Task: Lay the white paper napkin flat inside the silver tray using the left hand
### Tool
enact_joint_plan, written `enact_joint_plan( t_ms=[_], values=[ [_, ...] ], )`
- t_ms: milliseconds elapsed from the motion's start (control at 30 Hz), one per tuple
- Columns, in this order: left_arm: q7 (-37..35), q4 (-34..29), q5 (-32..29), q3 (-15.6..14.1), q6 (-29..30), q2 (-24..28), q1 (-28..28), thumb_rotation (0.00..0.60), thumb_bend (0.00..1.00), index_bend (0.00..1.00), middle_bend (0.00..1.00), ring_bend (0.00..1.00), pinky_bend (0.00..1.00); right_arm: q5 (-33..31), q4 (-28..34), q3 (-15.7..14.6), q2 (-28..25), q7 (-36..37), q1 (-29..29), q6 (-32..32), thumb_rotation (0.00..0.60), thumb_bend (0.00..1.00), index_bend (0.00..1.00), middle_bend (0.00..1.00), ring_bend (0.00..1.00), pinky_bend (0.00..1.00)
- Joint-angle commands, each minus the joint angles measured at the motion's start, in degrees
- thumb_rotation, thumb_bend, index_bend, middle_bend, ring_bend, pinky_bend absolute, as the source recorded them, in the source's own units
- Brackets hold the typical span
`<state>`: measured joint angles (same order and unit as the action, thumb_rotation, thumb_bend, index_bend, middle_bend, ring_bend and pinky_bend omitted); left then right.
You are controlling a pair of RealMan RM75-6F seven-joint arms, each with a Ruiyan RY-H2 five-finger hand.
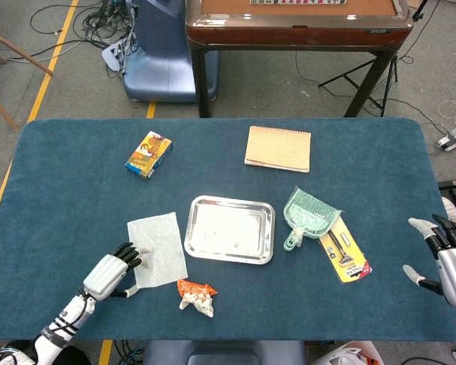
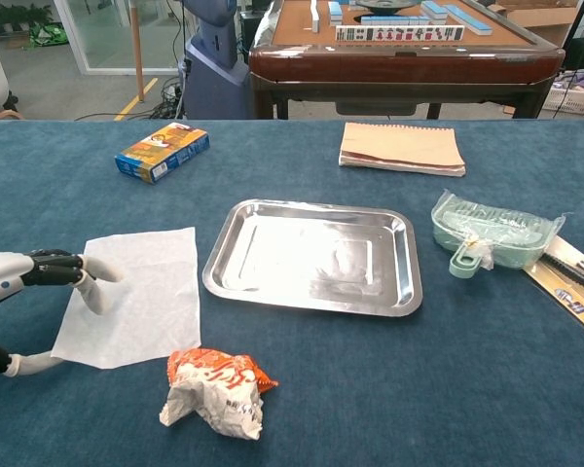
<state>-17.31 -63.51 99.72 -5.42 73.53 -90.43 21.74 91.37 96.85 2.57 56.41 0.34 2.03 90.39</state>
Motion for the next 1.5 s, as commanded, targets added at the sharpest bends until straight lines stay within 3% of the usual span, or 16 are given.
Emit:
enact_joint_plan(
  t_ms=[33, 433, 967, 1200, 1500],
  values=[
    [-0.7, 0.4, -0.3, 0.3, 0.6, -0.7, 0.2, 0.6, 0.24, 0.42, 0.19, 0.19, 0.08, -0.2, -0.2, 0.1, 0.1, 0.2, 0.0, 0.0, 0.6, 0.16, 0.2, 0.26, 0.11, 0.17],
    [-3.5, 0.9, -0.8, 0.2, 1.2, -1.6, 1.1, 0.6, 0.24, 0.5, 0.21, 0.2, 0.08, -0.3, -1.0, 0.2, 0.4, 1.2, 0.1, -0.4, 0.6, 0.16, 0.2, 0.26, 0.11, 0.17],
    [-3.5, 0.6, -1.0, -1.2, 1.2, -0.8, 1.2, 0.6, 0.46, 0.58, 0.22, 0.2, 0.08, -0.2, -1.1, 0.4, 0.5, 1.3, 0.1, -0.3, 0.6, 0.16, 0.2, 0.26, 0.11, 0.17],
    [-3.9, 0.8, -1.3, -1.5, 0.5, -0.5, 1.5, 0.6, 0.47, 0.6, 0.23, 0.2, 0.08, -0.4, -1.3, 0.4, 0.5, 1.5, -0.1, -0.1, 0.6, 0.16, 0.2, 0.26, 0.11, 0.17],
    [-7.0, -2.6, -1.6, 1.1, 0.9, 2.3, 4.4, 0.6, 0.47, 0.59, 0.25, 0.22, 0.08, -0.4, -1.5, 0.4, 0.5, 1.7, -0.1, -0.1, 0.6, 0.16, 0.2, 0.26, 0.11, 0.17]
  ],
)
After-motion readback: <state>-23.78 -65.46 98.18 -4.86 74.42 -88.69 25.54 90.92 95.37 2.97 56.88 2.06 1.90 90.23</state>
